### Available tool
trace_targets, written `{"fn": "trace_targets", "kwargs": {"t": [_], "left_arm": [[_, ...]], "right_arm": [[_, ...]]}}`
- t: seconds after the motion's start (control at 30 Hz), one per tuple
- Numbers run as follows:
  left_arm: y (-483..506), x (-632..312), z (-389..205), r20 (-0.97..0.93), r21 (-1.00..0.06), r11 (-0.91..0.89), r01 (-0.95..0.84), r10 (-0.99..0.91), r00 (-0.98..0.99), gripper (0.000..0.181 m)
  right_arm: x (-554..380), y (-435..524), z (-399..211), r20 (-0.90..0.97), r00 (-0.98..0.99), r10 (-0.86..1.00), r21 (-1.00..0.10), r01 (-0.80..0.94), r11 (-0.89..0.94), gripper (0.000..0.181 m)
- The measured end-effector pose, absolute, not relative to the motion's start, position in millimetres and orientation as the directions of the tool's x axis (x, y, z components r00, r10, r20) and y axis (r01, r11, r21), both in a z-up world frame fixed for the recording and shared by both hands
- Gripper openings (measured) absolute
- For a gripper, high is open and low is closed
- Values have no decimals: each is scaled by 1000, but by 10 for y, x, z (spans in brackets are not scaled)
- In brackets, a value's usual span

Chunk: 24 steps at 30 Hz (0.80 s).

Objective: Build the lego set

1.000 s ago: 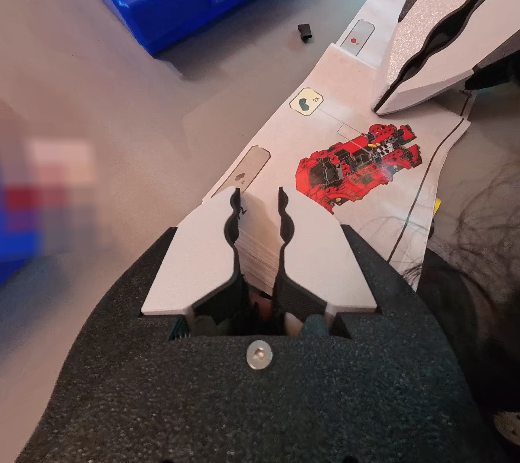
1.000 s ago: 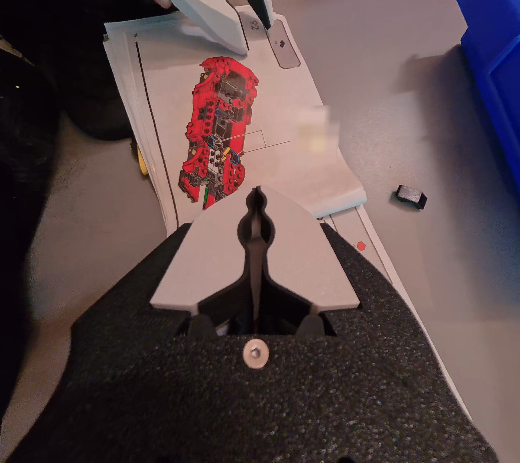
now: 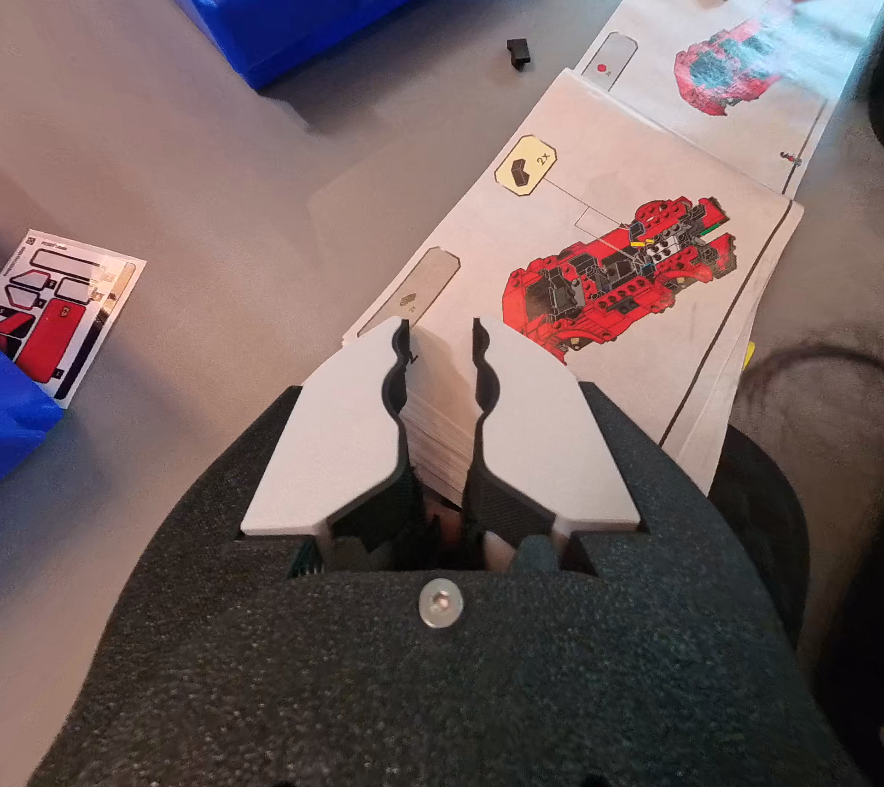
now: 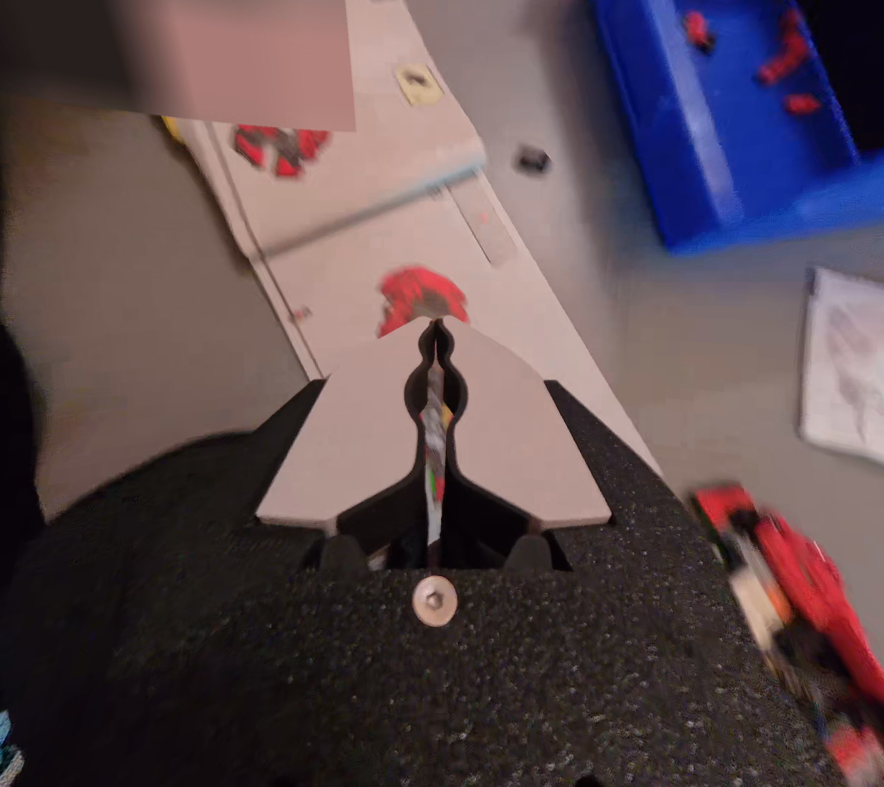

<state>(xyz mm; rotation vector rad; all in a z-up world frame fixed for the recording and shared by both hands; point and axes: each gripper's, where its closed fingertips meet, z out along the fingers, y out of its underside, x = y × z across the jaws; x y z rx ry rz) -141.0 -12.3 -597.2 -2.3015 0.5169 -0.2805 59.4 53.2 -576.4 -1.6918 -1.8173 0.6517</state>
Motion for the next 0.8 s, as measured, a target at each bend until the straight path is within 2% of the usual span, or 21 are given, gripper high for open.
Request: {"fn": "trace_targets", "kwargs": {"t": [0.13, 0.17, 0.2, 0.33, 0.43, 0.5, 0.6, 0.8], "left_arm": [[-124, -1405, -5976, 35, -713, -637, -292, -449, 893, 24], [-125, -1403, -5980, 39, -712, -639, -291, -450, 892, 24], [-124, -1403, -5983, 49, -711, -643, -284, -449, 892, 24], [-122, -1405, -5963, 110, -715, -657, -238, -443, 890, 24], [-123, -1394, -5913, 136, -733, -645, -216, -451, 882, 24], [-120, -1389, -5872, 155, -750, -632, -194, -454, 877, 24], [-116, -1393, -5836, 199, -764, -627, -150, -451, 870, 24], [-118, -1398, -5824, 221, -770, -625, -127, -449, 866, 22]], "right_arm": [[1268, 984, -5747, 134, 212, 968, -668, 741, -70, 1], [1409, 1056, -5750, 127, 258, 958, -663, 741, -111, 10], [1513, 1098, -5752, 118, 285, 951, -663, 736, -138, 12], [1487, 913, -5792, -36, 193, 981, -704, 691, -162, 31], [1444, 816, -5970, -76, 121, 990, -657, 740, -141, 44], [1434, 776, -6110, -79, 102, 992, -612, 781, -129, 47], [1354, 743, -6099, -74, 99, 992, -645, 755, -123, 49], [1346, 717, -6121, -12, 117, 993, -633, 768, -98, 55]]}}
